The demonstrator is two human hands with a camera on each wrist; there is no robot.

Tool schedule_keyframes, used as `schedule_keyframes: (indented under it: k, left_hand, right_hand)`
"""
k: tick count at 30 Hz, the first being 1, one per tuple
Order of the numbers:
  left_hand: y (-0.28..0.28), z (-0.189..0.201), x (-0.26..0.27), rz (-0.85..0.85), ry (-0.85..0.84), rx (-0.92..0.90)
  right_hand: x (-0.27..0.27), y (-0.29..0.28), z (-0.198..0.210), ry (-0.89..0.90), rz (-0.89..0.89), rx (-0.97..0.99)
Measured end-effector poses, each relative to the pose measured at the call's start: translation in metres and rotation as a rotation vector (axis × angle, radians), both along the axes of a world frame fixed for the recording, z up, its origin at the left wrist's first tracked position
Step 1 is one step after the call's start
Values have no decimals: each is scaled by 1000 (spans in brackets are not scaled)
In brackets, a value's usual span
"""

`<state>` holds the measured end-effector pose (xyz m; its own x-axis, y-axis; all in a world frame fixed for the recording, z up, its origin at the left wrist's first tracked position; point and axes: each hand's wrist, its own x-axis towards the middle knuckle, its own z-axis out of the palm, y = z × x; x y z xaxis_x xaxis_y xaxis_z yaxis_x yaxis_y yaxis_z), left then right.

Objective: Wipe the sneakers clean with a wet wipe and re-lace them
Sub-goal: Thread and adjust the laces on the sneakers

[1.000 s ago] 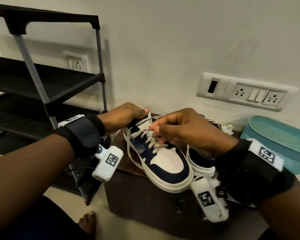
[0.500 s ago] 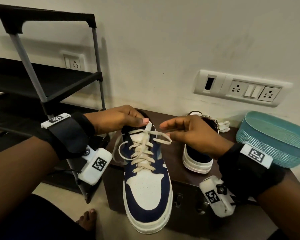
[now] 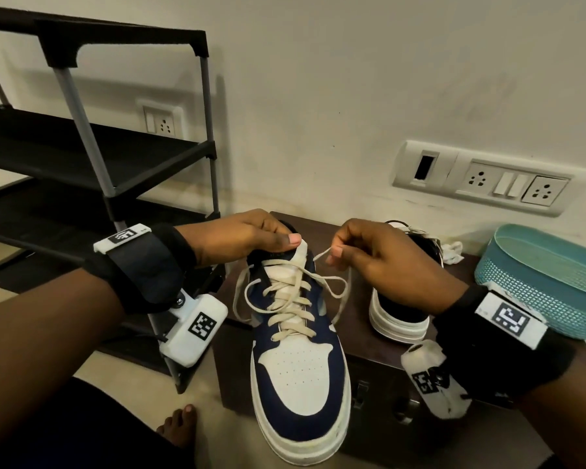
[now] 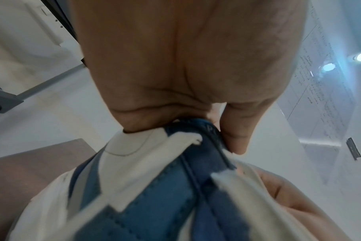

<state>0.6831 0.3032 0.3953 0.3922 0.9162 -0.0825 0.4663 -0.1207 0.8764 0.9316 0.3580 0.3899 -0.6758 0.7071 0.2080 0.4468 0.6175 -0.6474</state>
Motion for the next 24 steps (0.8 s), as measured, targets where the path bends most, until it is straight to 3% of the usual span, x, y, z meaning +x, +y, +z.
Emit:
schedule_keyframes:
  k: [5,8,12,19,24]
  left_hand:
    - [-1,5,-4,16,9,0]
    - [-1,5,-6,41,27,14]
    - [2,9,-1,69,25,42]
    - [1,14,7,97,33,37]
    - [3,13,13,138,-2,45]
  right_hand:
    - [15,19,19,22,-247,252]
    - [36,35,34,64,-404,278]
    - [42,41,29,-28,-542,347]
    - [42,38,31,-174,-648,479]
    - [46,44,25,-148,-611,383]
